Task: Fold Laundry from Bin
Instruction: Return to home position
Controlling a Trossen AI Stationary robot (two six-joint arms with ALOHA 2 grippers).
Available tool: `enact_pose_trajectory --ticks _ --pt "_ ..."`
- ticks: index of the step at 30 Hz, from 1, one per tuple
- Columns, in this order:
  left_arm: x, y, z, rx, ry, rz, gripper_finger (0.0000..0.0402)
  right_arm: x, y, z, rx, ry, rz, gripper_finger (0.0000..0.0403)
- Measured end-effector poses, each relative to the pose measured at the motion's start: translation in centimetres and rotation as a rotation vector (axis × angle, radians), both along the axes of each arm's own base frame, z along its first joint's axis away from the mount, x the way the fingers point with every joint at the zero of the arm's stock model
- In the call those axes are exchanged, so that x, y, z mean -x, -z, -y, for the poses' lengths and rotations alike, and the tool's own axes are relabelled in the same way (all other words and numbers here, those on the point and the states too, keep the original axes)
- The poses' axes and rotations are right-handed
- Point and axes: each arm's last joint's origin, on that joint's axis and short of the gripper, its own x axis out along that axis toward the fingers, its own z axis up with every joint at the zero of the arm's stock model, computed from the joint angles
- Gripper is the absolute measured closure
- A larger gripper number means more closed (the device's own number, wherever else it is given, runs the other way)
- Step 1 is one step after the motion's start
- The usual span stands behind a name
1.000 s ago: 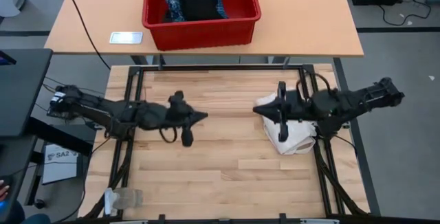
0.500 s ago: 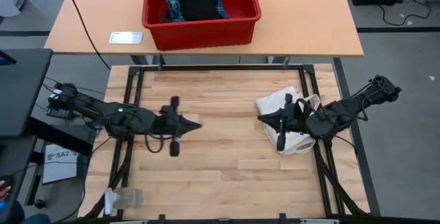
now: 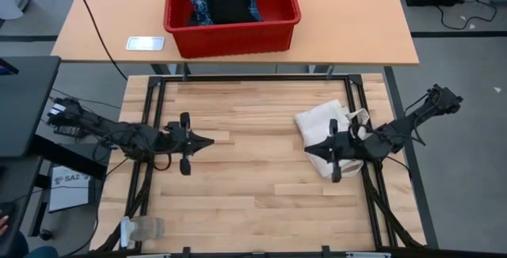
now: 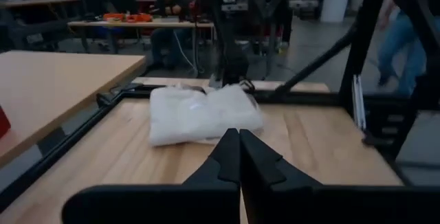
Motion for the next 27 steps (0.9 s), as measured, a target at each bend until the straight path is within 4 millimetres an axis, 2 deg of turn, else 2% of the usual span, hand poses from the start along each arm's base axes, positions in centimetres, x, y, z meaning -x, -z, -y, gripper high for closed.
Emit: enact_pose_trajectory --ticks 4,9,16,20,27 --pt "1.1 0.8 -1.6 -0.029 0.009 -0.017 0.0401 2.1 1.1 1.4 -0.005 -0.014 0.018 0.0400" --pt "2.5 1.4 -3.5 -0.038 -0.021 0.002 0.0401 4.0 2.8 3.4 -0.038 -0.026 0.127 0.0400" --pt "3.1 4.6 -4.6 -0.014 -0.030 -0.031 0.0399 3.9 6.0 6.3 -0.067 -0.008 0.231 0.0401" --pt "3.7 6.0 -5.1 0.020 -0.068 -0.027 0.0399 3.6 7.1 7.8 -0.046 0.012 0.189 0.0401" --pt "5.4 6.5 -5.2 0.043 -0.066 0.051 0.0398 4.5 8.1 8.9 -0.057 -0.025 0.189 0.0401"
